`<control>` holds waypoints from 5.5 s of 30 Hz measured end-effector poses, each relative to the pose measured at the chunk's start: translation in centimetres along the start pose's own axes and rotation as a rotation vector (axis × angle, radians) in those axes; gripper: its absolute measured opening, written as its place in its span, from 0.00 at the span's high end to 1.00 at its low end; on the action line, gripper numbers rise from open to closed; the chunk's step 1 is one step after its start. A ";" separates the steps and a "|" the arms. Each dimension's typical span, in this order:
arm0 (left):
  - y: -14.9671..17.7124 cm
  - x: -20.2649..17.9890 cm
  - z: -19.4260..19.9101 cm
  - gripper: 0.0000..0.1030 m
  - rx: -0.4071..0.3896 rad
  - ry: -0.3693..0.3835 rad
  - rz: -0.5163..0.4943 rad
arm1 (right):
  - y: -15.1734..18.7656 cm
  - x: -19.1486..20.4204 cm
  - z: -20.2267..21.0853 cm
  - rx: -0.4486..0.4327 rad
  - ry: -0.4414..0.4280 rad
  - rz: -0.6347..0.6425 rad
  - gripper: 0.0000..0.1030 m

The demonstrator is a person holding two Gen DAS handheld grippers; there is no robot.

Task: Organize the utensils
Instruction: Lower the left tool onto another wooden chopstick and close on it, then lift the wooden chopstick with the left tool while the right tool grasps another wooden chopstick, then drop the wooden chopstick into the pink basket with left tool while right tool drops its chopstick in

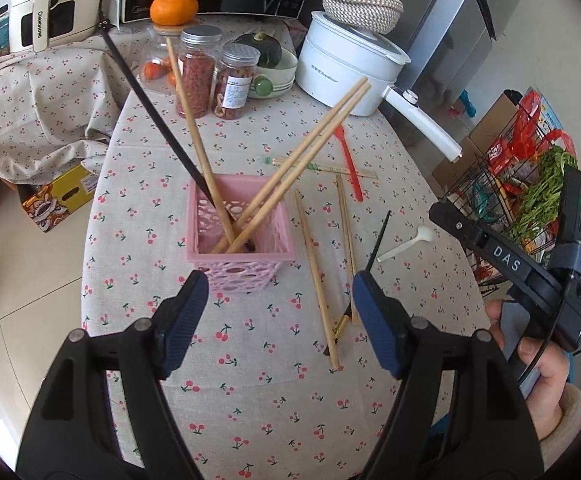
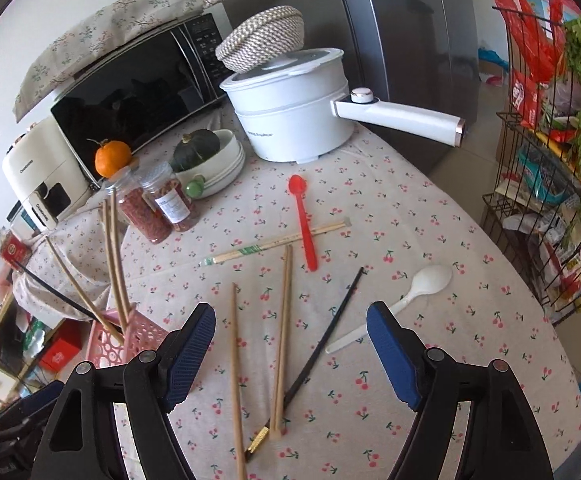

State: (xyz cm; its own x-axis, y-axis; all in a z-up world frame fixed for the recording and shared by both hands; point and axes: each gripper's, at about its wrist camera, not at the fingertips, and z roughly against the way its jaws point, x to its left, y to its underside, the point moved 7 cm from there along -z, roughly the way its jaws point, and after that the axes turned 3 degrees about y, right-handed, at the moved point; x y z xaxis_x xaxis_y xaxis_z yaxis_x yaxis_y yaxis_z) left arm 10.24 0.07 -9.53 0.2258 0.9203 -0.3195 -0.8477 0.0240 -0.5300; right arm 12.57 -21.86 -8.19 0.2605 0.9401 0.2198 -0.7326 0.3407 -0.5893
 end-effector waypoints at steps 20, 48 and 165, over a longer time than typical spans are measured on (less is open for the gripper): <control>0.8 -6.0 -11.7 0.76 0.015 -0.167 -0.071 | 0.4 -9.2 -2.3 0.205 -0.008 -0.082 0.22; 0.8 -6.7 -11.2 0.92 0.087 -0.093 -0.144 | -0.4 -9.3 -4.1 0.229 0.007 -0.068 0.22; -3.8 12.9 5.0 0.57 -0.182 -0.120 0.254 | 1.2 19.1 -1.2 -0.588 -0.114 -0.043 0.90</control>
State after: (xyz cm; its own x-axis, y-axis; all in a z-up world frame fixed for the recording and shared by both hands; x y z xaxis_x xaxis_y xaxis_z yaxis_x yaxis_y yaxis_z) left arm 13.93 13.85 -7.70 -0.0487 0.9276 -0.3704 -0.7672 -0.2722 -0.5808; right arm 17.41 -3.43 -5.65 0.1888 0.9299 0.3158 -0.2435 0.3559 -0.9022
